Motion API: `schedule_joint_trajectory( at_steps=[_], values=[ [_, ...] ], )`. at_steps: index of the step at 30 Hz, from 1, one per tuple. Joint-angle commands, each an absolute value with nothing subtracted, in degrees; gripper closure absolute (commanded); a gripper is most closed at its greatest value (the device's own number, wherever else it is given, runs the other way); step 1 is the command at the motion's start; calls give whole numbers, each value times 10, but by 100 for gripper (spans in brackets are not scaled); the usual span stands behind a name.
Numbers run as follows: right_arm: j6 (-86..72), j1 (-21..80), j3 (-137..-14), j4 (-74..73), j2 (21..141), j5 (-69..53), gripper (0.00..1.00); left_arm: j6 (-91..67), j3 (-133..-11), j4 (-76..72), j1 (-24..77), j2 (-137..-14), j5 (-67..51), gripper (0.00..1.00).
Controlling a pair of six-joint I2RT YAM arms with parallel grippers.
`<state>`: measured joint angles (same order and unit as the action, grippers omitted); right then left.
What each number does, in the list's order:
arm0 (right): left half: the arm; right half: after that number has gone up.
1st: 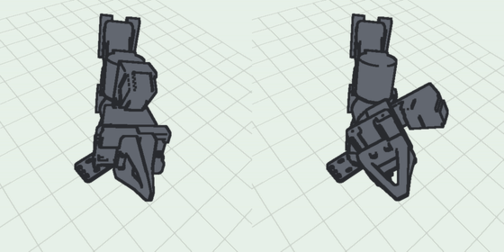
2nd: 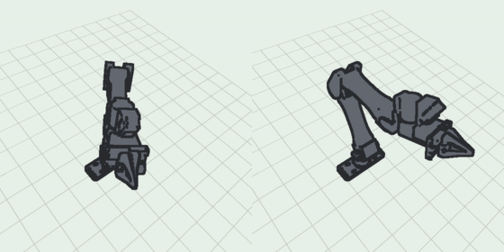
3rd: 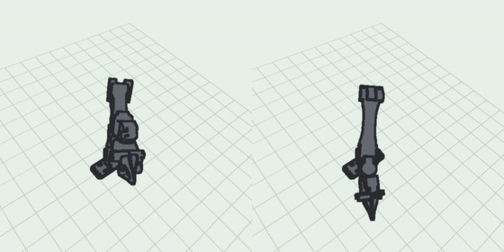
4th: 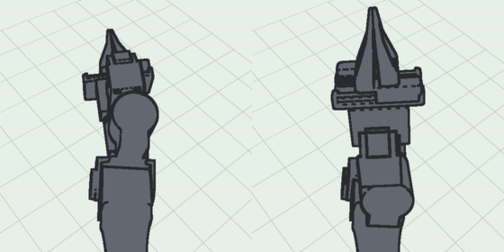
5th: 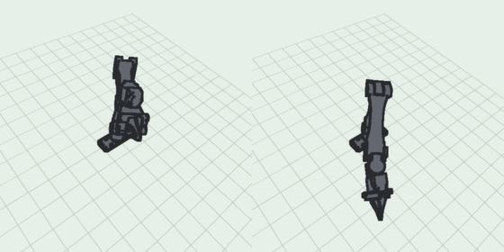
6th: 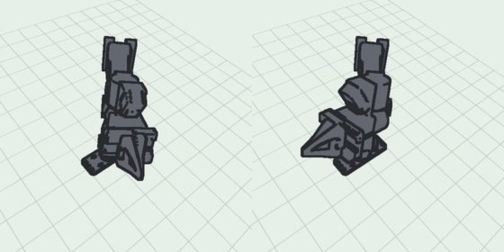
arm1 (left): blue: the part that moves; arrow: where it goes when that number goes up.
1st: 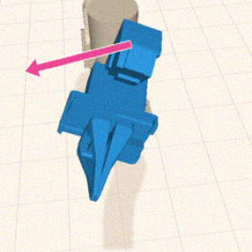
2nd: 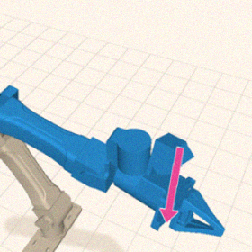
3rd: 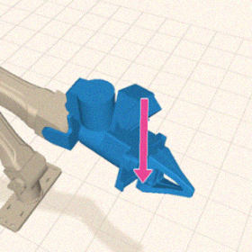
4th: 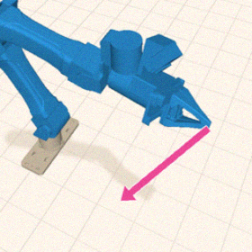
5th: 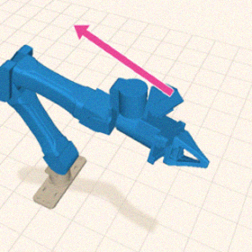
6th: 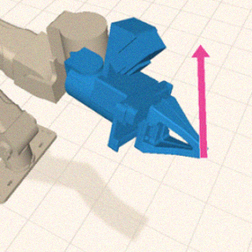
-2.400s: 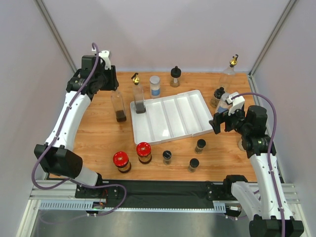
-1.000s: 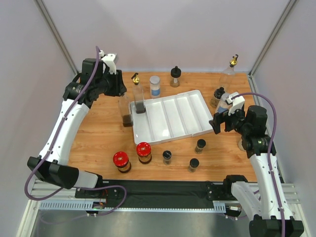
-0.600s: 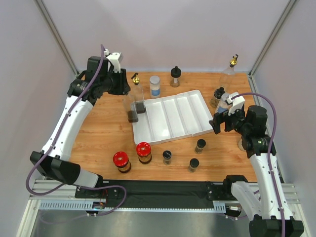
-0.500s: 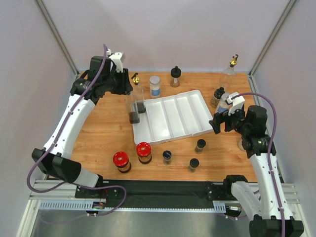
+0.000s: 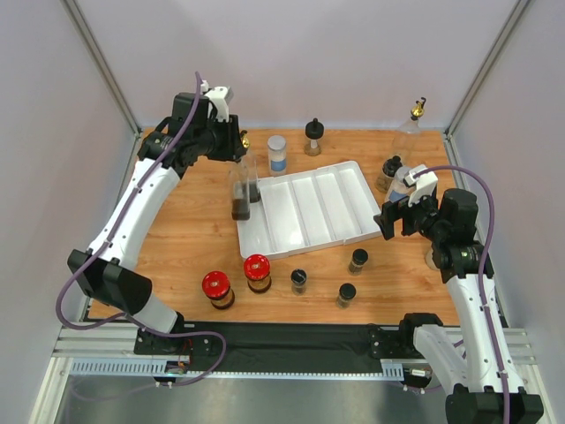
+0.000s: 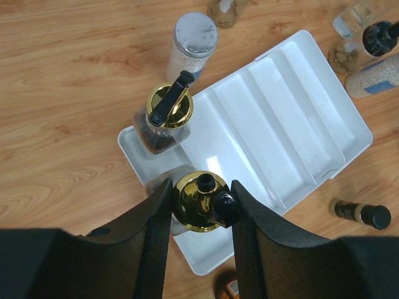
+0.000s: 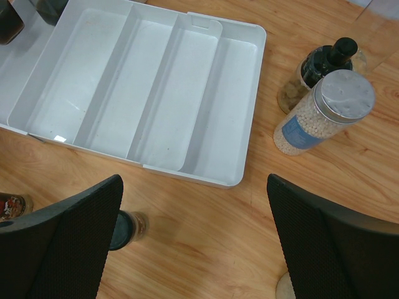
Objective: Organize the condiment bottles
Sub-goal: Place the bottle in the storage box.
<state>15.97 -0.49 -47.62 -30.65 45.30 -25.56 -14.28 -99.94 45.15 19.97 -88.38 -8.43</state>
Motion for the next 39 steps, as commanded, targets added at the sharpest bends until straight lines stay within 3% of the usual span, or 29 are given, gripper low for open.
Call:
schedule_joint_trajectory(
  at_steps=[1,39],
  values=[
    [167,-3,-473,-295,448,-250,0,-161,-1041,414,208,-881,-89,100],
    [170,-3,-473,-297,451,-247,0,-164,-948,329,209,-909,-96,100]
  ],
)
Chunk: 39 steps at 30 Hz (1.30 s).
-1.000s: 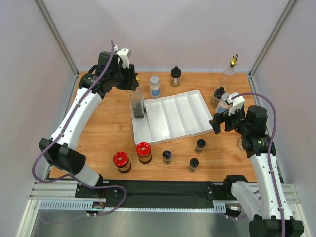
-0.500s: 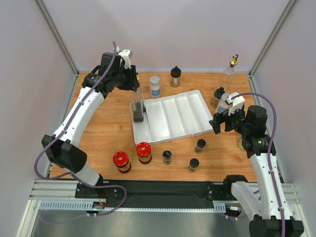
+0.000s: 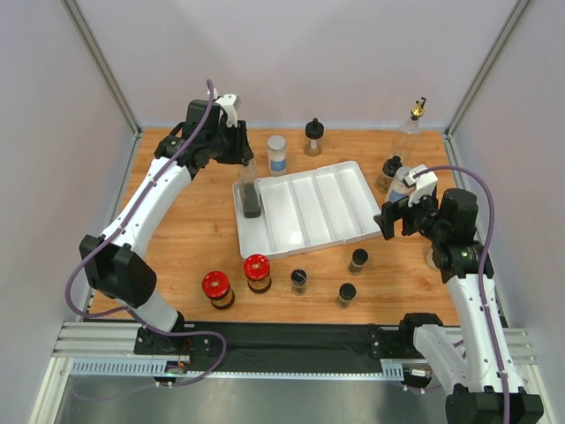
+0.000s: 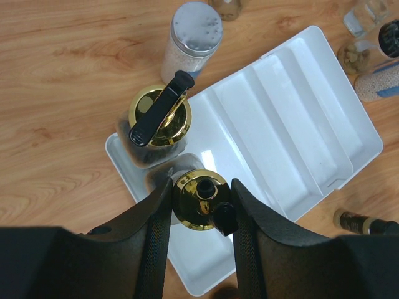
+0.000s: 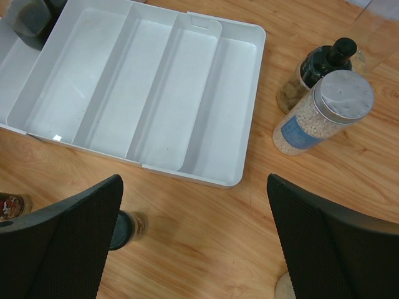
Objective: Organize the condiment bottles
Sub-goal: Place the bottle in the storage box.
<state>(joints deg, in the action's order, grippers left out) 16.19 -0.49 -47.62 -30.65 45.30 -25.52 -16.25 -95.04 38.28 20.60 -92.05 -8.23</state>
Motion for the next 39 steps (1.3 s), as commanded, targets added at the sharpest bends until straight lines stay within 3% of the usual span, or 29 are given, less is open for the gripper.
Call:
schedule_joint_trajectory(
  at_steps=[1,2,4,14,22,36,37,39],
  values=[
    [170,-3,-473,-296,451,-246,0,-163,-943,326,209,-907,-98,100],
    [170,-3,-472,-296,451,-246,0,-162,-941,326,209,-906,-98,100],
    [170,-3,-472,-297,451,-246,0,-161,-938,326,209,-903,-98,88],
    [170,-3,-472,-296,454,-244,0,-153,-933,332,209,-886,-100,52],
    [171,-3,-472,-295,457,-242,0,-145,-932,343,209,-873,-93,32],
    [179,-4,-470,-296,458,-237,0,-108,-939,370,208,-790,-83,15],
    [180,-3,-469,-296,458,-238,0,-99,-932,370,208,-781,-80,1],
    [181,-4,-468,-294,456,-239,0,-86,-911,374,208,-752,-63,0]
  ],
)
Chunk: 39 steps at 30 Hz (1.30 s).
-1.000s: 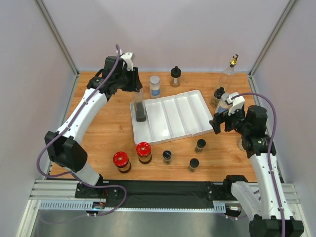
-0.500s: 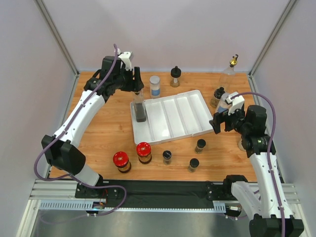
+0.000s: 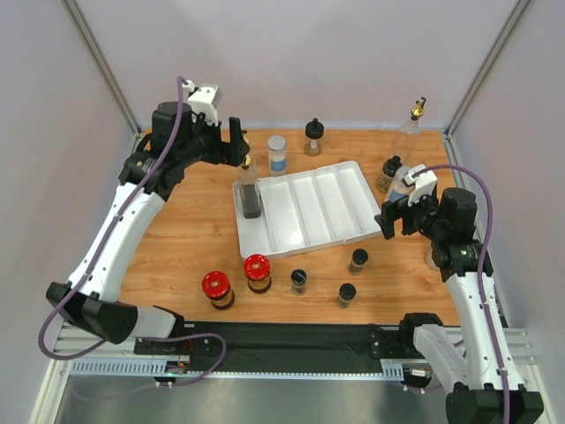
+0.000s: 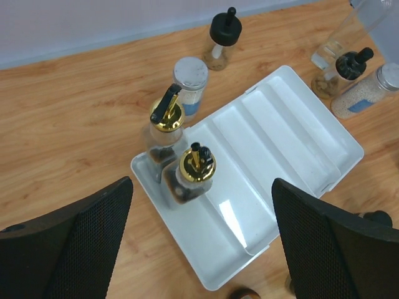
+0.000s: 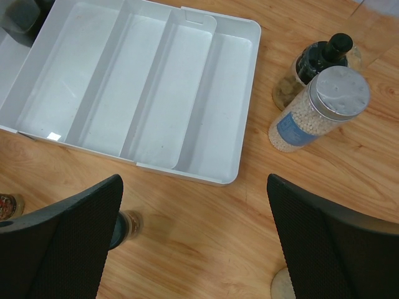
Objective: Organize the condiment bottles
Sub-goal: Place the bottle in the storage box, then pick up the bottle from the corner of the board.
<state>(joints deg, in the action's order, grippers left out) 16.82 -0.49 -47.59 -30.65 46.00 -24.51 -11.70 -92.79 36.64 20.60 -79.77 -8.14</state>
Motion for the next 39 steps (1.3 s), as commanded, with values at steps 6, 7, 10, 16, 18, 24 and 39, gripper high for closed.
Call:
schedule_joint_trajectory(
  at_steps=[6,7,10,16,18,24,39],
  values=[
    [175,-24,-480,-302,461,-258,0,-35,-801,360,208,-636,30,0],
    [170,-24,-488,-307,471,-259,0,-31,-784,356,208,-601,43,0],
    [163,-25,-531,-328,496,-261,0,-29,-705,327,208,-521,82,0],
    [142,-25,-651,-361,594,-243,0,-33,-585,318,208,-413,118,0],
    [134,-25,-692,-365,636,-236,0,-33,-550,317,208,-390,126,0],
    [127,-25,-802,-387,732,-222,0,-33,-486,297,208,-354,146,0],
    [143,-27,-902,-401,823,-158,0,-41,-459,290,208,-351,138,0]
  ],
)
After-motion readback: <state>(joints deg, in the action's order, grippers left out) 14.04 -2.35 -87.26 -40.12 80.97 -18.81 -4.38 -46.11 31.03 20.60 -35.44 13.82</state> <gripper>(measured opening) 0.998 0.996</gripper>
